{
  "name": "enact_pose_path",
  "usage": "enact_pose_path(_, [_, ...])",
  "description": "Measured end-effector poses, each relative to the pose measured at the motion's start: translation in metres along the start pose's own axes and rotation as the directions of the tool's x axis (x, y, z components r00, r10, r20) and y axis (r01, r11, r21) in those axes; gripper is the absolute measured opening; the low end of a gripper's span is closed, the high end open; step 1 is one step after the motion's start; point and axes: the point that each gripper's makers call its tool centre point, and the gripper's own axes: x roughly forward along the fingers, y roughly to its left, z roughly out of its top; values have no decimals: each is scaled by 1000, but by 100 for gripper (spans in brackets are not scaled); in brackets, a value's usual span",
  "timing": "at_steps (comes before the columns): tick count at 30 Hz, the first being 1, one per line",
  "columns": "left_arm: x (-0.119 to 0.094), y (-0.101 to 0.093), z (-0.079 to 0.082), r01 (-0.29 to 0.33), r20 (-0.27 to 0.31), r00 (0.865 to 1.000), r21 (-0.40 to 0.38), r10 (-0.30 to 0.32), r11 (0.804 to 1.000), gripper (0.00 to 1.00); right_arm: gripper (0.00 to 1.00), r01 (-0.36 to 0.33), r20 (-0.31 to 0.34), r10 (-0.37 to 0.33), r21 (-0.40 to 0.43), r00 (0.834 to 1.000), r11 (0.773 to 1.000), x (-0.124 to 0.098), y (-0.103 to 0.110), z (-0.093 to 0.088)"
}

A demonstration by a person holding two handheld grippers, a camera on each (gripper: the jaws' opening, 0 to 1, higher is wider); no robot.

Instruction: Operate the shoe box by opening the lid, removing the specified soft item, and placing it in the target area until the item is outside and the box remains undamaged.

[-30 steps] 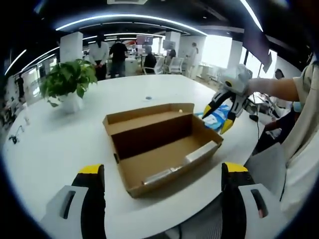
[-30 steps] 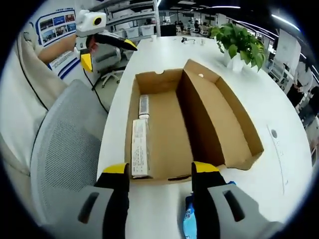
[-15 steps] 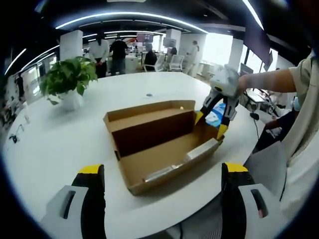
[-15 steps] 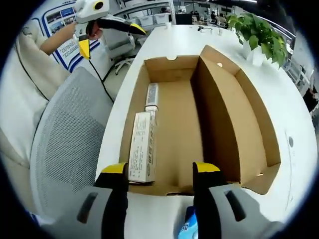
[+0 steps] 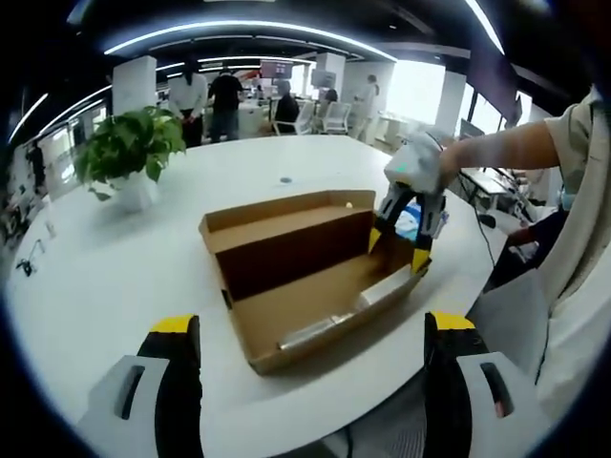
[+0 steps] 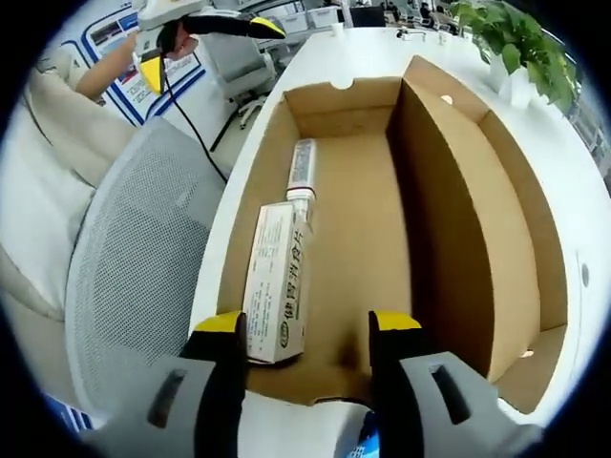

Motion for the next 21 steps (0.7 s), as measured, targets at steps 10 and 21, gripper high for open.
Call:
enact_pose_path(10, [4, -3, 1, 12, 1, 1000, 3, -12, 1000, 100, 46, 23, 5, -23, -14, 1000, 1000, -4, -4, 0])
enact_pose_path(21, [3, -6, -3, 15, -9, 1000, 12, -14, 1000, 99, 44, 6, 4, -6, -8, 1000, 1000, 3, 4, -1])
